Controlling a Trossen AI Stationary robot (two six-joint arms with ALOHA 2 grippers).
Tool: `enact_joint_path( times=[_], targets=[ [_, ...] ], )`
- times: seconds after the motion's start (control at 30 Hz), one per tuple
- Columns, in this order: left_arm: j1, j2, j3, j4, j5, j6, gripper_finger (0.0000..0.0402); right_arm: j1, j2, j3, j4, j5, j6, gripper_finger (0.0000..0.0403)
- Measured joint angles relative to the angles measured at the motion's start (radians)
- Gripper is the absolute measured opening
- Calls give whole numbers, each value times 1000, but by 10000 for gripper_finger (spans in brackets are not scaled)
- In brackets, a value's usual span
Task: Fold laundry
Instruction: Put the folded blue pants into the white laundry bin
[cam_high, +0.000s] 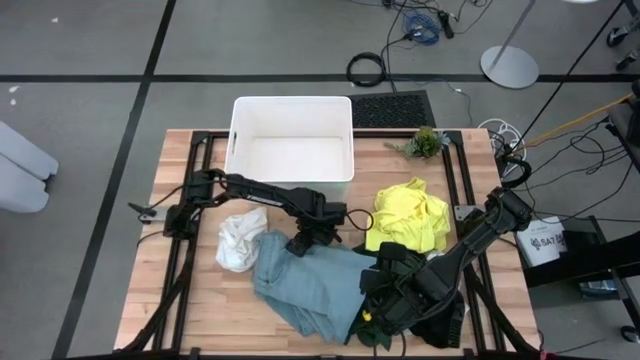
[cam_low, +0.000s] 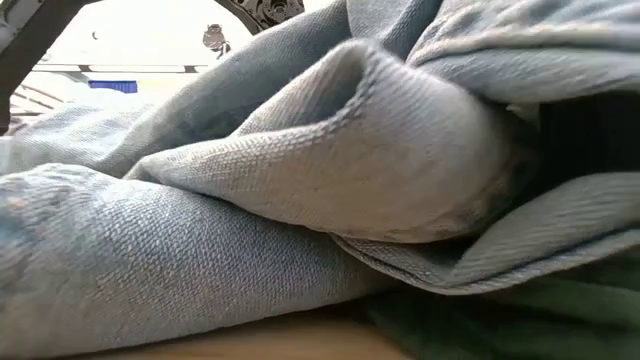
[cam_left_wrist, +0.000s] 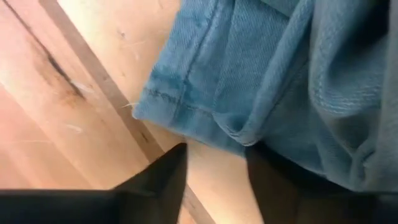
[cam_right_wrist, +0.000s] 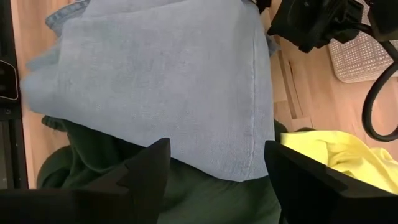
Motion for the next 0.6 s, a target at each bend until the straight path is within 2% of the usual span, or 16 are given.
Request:
enact_joint_path(
  times=[0.17,0.23,0.37,0.6],
  targets=[
    [0,0,0,-8,2,0,41,0,0,0,0,0,0,247],
    [-1,-1,0,-15,1,0,13,0,0,0,3,0,0,247],
    [0,0,37,-86,16,0,9,0,0,0,4,-4,0,247],
    [-4,-117,67,-193,20,2,2,0,0,-1,4,-17,0,247]
  ],
)
